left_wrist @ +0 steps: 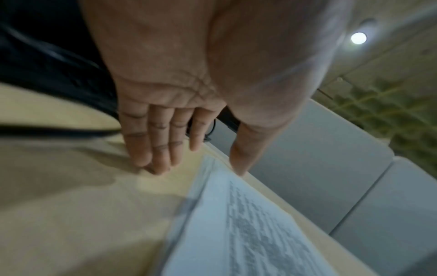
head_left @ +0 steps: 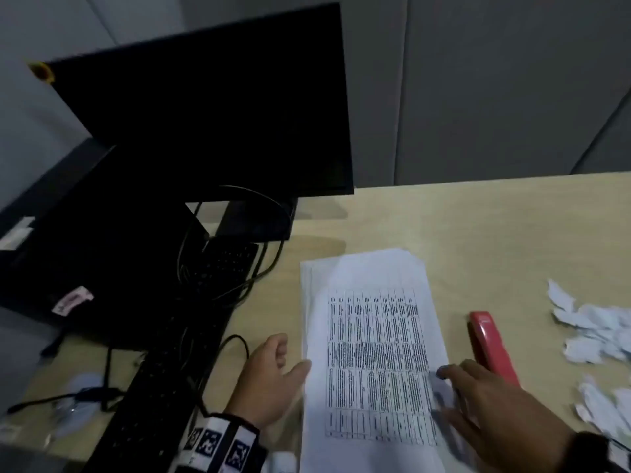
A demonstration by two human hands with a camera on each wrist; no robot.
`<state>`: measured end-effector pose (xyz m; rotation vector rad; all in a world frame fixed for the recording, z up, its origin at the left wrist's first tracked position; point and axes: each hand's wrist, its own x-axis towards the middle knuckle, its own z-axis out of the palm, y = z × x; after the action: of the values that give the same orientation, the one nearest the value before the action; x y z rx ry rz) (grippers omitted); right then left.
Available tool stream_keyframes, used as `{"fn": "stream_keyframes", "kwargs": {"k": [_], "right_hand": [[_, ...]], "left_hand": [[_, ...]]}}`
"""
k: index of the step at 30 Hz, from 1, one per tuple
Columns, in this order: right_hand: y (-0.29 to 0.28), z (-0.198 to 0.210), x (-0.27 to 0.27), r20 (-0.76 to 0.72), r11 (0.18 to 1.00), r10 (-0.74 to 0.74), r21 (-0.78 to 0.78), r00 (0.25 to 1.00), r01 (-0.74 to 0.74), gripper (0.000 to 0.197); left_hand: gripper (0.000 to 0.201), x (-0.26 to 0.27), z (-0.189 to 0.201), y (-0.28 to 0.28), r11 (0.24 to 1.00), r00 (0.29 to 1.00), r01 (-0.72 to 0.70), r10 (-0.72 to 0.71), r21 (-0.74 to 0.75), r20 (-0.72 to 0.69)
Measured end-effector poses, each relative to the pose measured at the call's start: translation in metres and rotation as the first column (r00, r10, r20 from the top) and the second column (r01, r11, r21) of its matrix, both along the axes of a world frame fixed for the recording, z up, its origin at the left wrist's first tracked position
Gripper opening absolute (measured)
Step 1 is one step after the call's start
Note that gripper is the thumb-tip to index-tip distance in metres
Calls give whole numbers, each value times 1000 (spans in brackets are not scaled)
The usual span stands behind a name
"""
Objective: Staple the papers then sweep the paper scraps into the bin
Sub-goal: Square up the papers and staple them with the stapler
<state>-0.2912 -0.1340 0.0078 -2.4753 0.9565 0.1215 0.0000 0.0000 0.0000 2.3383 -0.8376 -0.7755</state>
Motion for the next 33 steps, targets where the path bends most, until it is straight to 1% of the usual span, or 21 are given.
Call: {"fn": "stream_keyframes", "kwargs": {"k": [1,2,4,5,6,7,8,10,12,14,17,19,22,25,26,28,30,31,32,33], "right_hand": [[2,-5,2,6,1000,-7,-17,1000,7,69],[6,-8,2,16,999,-18,-30,1000,19,64],[10,-18,4,82,997,-42,-66,996,47,54],[12,-22,6,84,997,-53,-57,995,58,50],[16,-22,9,86,997,-63,-48,994,67,47],[19,-25,10,84,996,-65,-49,994,70,46],[20,-25,12,87,994,-85,-63,993,91,45],[24,-23,17,98,991,-116,-57,988,122,43],[29,-20,21,79,987,-149,-48,986,153,41],[30,-18,25,84,981,-185,-37,979,188,41],[31,-20,27,107,970,-241,-17,964,244,41],[31,-22,28,126,962,-272,-2,954,275,39],[30,-23,27,177,944,-331,66,927,324,42],[20,-25,23,210,911,-410,132,887,390,54],[17,-26,21,242,905,-426,136,872,404,58],[11,-22,17,316,891,-454,139,833,433,71],[8,-7,16,401,873,-487,203,776,443,82],[8,3,17,448,866,-501,261,741,427,86],[9,12,19,514,856,-516,347,685,384,87],[10,19,23,591,842,-534,435,605,319,81]], "left_hand": [[56,-4,-8,-4,1000,1000,-16,16,-11,-19],[59,-9,-7,-9,999,999,-35,35,2,-19],[60,-15,-8,-21,999,999,-41,41,34,-10],[54,-18,-7,-26,997,999,-42,43,62,-8],[43,-20,-5,-29,995,999,-45,46,93,-5],[36,-21,-3,-32,994,998,-57,58,98,-11],[35,-20,-3,-35,992,997,-65,69,106,-27],[42,-16,-1,-41,992,995,-65,73,111,-69],[49,-12,-4,-42,992,991,-82,91,96,-98],[45,-10,-7,-43,992,989,-102,109,76,-101],[27,-14,-10,-46,992,992,-116,118,47,-42],[29,-18,-13,-48,994,994,-107,107,20,9],[31,-26,-13,-51,992,996,-84,83,-91,-16],[26,-31,-2,-42,958,996,-66,47,-280,-73],[23,-33,3,-34,929,996,-52,20,-365,-91],[15,-37,18,-17,843,989,-16,-66,-537,-132],[16,-41,36,0,755,973,8,-157,-655,-170],[18,-41,43,6,719,964,5,-188,-695,-187],[21,-41,51,10,694,960,6,-205,-720,-190],[23,-41,58,14,662,956,10,-226,-749,-187]]}}
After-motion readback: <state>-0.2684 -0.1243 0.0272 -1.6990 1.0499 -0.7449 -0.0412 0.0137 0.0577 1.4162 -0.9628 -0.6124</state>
